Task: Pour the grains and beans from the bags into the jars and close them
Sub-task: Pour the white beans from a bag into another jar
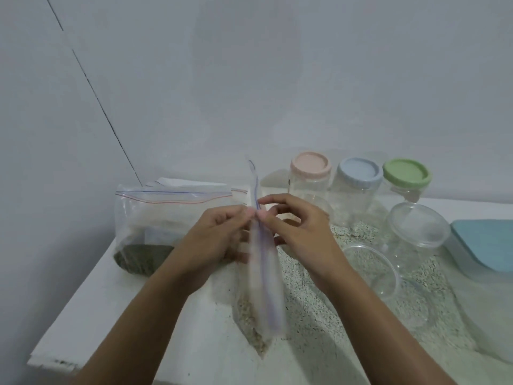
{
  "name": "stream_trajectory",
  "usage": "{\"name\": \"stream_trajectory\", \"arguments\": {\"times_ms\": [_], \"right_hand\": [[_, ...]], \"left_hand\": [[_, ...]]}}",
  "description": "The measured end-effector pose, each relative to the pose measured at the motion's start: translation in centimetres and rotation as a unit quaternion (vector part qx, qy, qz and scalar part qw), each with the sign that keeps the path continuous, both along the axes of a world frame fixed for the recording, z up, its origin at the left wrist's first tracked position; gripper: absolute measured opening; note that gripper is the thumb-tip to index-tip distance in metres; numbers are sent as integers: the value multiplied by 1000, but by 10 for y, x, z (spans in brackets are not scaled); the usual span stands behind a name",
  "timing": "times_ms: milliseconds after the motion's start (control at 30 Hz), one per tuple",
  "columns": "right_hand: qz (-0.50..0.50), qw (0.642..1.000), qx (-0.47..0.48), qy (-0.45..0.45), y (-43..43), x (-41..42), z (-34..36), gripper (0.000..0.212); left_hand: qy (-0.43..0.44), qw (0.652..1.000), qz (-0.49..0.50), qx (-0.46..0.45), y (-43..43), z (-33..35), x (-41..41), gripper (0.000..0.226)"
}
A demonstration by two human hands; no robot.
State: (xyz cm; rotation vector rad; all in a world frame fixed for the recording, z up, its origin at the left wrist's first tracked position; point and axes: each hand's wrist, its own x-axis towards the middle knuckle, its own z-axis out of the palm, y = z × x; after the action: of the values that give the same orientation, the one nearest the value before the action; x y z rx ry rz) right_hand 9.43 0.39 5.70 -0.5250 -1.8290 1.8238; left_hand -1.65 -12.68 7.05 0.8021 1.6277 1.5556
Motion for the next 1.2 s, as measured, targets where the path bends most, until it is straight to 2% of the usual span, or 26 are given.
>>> {"name": "stream_trajectory", "arguments": {"times_ms": [133,300,533,633,667,800,900,1000,1033,1200], "right_hand": [[-4,1000,28,-9,8,0,-5,14],[-5,1000,1,6,9,3,-10,14],[18,999,-43,10,13,5,-19,16],[12,998,-59,21,13,3,-25,19],[12,998,-64,20,13,2,-26,20],[6,998,-58,0,12,-3,-27,12],[0,999,-34,-7,10,-5,-26,3],[-11,1000,15,-12,8,-7,-22,14],[-26,998,46,-19,10,-7,-21,17],[-85,981,159,-77,25,-2,-10,17]], "left_hand": [[25,999,-35,9,2,-4,3,29],[58,997,-9,52,5,-18,0,22],[30,998,-3,59,9,-31,0,20],[-15,998,-6,60,11,-32,5,20],[-34,998,-6,61,12,-33,6,24],[-67,996,0,60,11,-32,7,68],[-27,998,-3,53,11,-31,5,66],[47,998,-5,47,10,-32,-2,33],[65,997,8,45,9,-31,-7,30],[159,973,157,58,-14,-21,-43,32]]}}
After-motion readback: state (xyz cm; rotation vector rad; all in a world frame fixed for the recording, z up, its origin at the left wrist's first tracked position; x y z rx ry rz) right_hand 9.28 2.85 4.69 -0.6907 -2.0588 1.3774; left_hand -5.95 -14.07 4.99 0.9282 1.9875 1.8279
